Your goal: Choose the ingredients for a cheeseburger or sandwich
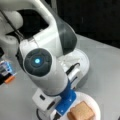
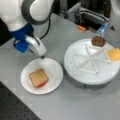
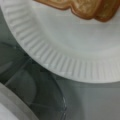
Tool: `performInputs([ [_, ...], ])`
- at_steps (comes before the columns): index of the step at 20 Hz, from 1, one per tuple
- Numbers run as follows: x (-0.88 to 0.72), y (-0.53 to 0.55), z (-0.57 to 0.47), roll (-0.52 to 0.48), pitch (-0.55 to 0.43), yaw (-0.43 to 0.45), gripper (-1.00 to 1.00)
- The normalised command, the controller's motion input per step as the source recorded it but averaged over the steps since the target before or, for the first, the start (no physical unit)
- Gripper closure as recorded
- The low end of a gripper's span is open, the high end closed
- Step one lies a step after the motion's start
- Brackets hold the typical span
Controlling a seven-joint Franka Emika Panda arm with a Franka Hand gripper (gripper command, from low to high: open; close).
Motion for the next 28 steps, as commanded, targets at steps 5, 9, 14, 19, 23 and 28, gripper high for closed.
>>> performInputs([
  [5,-0.71,0.21,-0.03,-0.472,-0.154,-0.14,-1.0],
  [9,-0.6,0.23,-0.08,-0.403,-0.151,-0.109,-1.0],
  [14,-0.53,0.31,-0.06,-0.28,-0.173,-0.012,-1.0],
  [19,-0.57,0.42,0.03,-0.226,-0.128,0.105,-1.0],
  [23,-0.53,0.29,-0.01,-0.229,-0.137,0.137,-1.0],
  [28,-0.42,0.16,-0.04,-0.199,-0.13,0.112,-1.0],
])
